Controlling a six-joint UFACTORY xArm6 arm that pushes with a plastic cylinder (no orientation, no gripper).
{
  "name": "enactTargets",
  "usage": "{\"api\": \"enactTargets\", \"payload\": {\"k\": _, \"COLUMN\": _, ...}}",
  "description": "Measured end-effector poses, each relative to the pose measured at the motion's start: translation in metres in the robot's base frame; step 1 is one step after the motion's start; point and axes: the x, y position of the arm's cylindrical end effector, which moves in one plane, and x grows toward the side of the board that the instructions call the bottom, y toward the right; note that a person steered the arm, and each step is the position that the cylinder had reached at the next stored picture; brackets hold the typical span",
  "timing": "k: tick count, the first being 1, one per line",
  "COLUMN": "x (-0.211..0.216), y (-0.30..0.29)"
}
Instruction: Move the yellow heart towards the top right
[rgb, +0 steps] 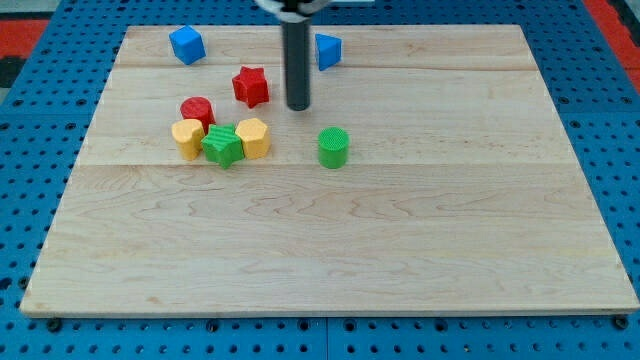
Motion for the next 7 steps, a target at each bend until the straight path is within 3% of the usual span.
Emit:
{"api": "enactTargets", "payload": {"k": 2, "x": 0.025, "y": -0.029}}
{"api": "enactTargets", "payload": {"k": 3, "x": -0.002, "y": -0.037}}
{"api": "enactTargets", "payload": {"k": 4, "x": -0.027, "y": -0.092}}
{"api": "enactTargets", "payload": {"k": 5, "x": -0.021, "y": -0.151}}
{"api": "enactTargets", "payload": {"k": 6, "x": 0.030, "y": -0.179}}
{"api": "enactTargets", "payload": {"k": 7, "x": 0.070, "y": -0.156}}
